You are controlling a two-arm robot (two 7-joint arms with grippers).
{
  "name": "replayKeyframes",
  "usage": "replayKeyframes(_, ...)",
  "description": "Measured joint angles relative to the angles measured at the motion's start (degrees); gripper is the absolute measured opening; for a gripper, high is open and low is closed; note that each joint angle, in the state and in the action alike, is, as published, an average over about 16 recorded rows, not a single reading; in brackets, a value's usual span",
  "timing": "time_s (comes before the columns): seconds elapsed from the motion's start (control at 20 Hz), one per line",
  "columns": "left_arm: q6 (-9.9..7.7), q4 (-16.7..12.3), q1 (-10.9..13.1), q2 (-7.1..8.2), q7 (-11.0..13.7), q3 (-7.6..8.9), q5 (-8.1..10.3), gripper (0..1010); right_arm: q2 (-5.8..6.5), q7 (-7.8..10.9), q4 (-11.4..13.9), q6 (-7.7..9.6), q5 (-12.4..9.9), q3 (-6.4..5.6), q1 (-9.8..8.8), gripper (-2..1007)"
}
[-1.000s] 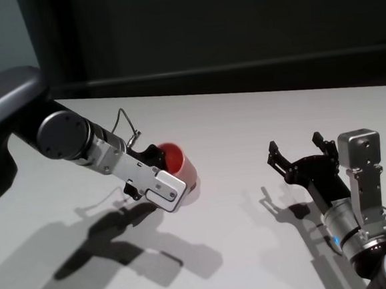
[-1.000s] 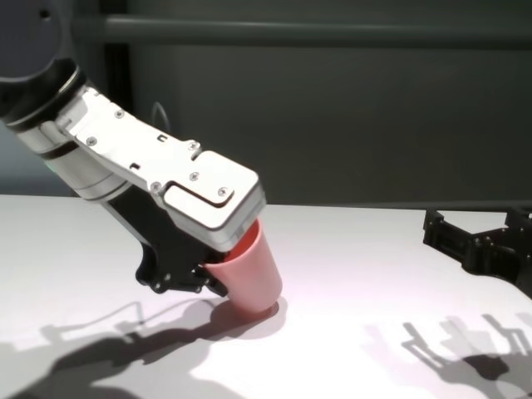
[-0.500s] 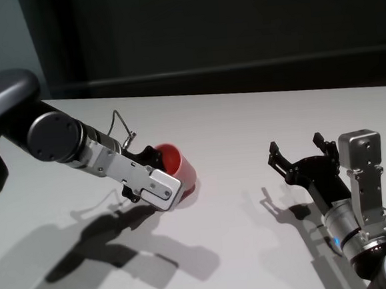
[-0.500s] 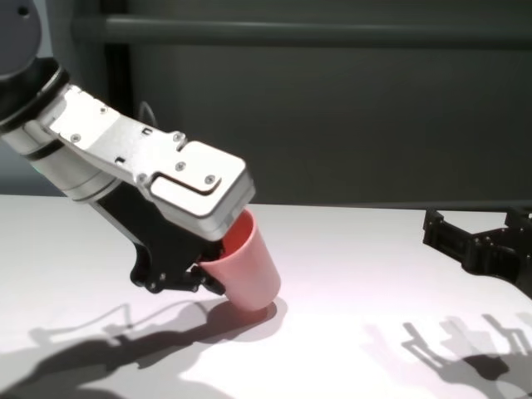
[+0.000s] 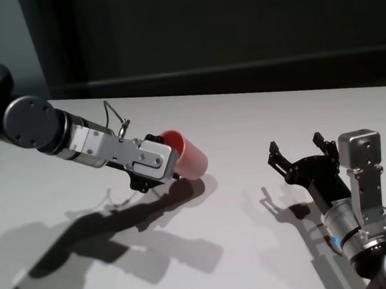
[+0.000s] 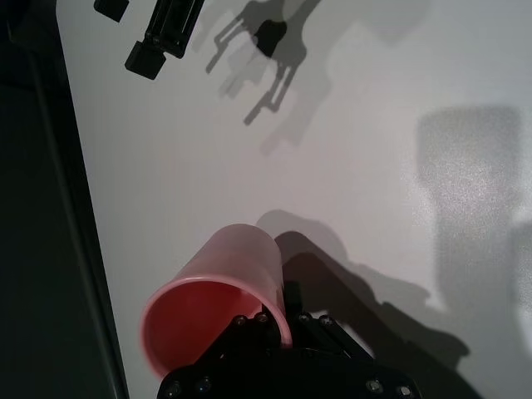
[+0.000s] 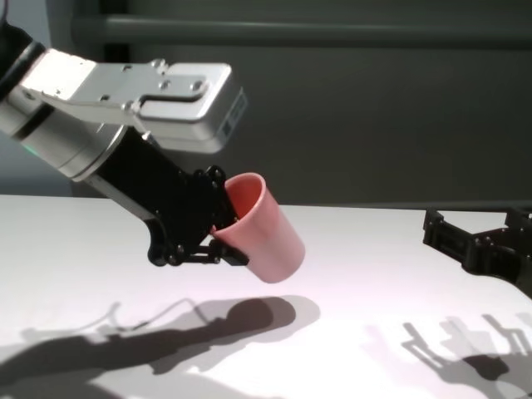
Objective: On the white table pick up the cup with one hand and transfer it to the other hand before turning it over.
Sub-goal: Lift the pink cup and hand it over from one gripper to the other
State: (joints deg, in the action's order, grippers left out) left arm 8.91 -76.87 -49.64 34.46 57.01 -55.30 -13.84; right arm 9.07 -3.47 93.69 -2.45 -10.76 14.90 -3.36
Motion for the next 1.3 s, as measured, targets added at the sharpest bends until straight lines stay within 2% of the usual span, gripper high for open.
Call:
replayKeyframes(0.25, 0.15, 1.03, 1.23, -0.47, 0.27, 2.50, 7.01, 43, 0.00, 0.00, 0.00, 0.00, 0.00, 0.00, 0.00, 1002)
replayKeyframes(0.5, 0.70, 2.21, 2.76, -1.13, -0.09, 4.63, 13.23, 43, 0.00, 0.00, 0.00, 0.00, 0.00, 0.00, 0.00, 1002)
replayKeyframes(0.9, 2.67, 4.61, 5.52, -2.86, -1.70, 7.89, 21.57, 43, 0.00, 0.00, 0.00, 0.00, 0.00, 0.00, 0.00, 1002)
replayKeyframes(1.3, 5.48, 7.90, 7.80, -5.74, -3.27, 12.01, 29.46, 43, 0.00, 0.00, 0.00, 0.00, 0.00, 0.00, 0.00, 1002)
